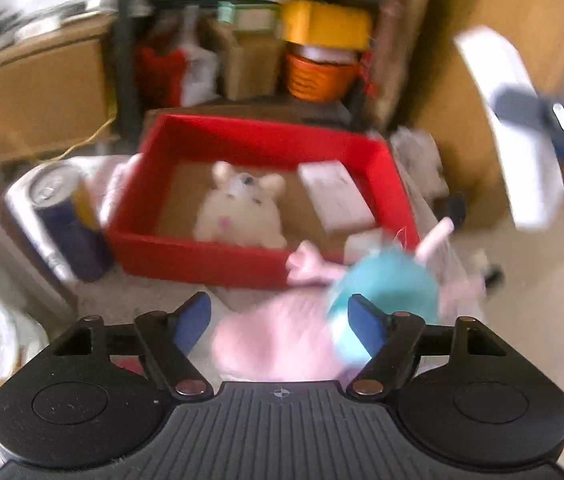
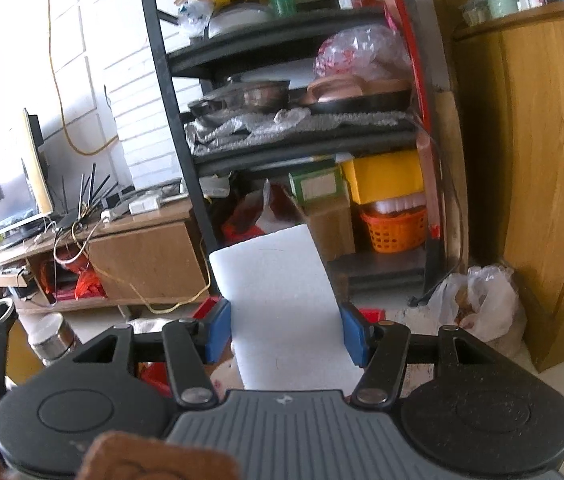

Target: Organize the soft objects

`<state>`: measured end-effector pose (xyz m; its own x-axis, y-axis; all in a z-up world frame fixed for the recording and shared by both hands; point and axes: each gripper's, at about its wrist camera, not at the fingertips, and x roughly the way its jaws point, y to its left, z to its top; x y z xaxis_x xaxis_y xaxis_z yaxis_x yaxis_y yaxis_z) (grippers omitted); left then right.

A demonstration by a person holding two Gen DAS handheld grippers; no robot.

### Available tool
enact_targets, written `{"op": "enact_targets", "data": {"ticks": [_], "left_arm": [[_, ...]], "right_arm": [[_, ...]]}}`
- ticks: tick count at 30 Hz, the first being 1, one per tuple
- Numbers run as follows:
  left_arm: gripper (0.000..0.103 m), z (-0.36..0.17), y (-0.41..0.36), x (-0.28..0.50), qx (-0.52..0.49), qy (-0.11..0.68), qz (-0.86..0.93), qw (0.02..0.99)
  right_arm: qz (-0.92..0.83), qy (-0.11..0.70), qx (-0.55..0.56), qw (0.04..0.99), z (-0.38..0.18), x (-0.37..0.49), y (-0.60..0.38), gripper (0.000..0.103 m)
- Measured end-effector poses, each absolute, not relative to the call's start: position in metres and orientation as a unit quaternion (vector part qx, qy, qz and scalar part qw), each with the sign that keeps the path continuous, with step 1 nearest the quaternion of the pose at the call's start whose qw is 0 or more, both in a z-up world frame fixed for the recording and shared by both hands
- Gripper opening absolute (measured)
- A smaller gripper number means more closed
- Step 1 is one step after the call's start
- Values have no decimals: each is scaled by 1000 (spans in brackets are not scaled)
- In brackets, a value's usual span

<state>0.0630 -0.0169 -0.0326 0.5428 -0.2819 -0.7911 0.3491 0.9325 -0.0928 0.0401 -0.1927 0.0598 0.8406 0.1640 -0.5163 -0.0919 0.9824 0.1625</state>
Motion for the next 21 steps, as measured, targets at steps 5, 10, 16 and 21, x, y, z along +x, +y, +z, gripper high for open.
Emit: {"op": "enact_targets", "data": {"ticks": [5,10,16,21], "left_arm": [[85,-52,-85,40,274,339,-225,872],[87,-69,-112,45,299,372,-327,816],[95,-100,-107,61,251,481,-396,741],[96,-61,-99,44,288,400,-380,783]], "right_arm": [[62,294,80,950,54,39,-203,29],[41,292,87,952,56,34,-225,29],[39,315,116,941,48,42,-243,29],[45,309,116,943,53,37,-245,29]]}}
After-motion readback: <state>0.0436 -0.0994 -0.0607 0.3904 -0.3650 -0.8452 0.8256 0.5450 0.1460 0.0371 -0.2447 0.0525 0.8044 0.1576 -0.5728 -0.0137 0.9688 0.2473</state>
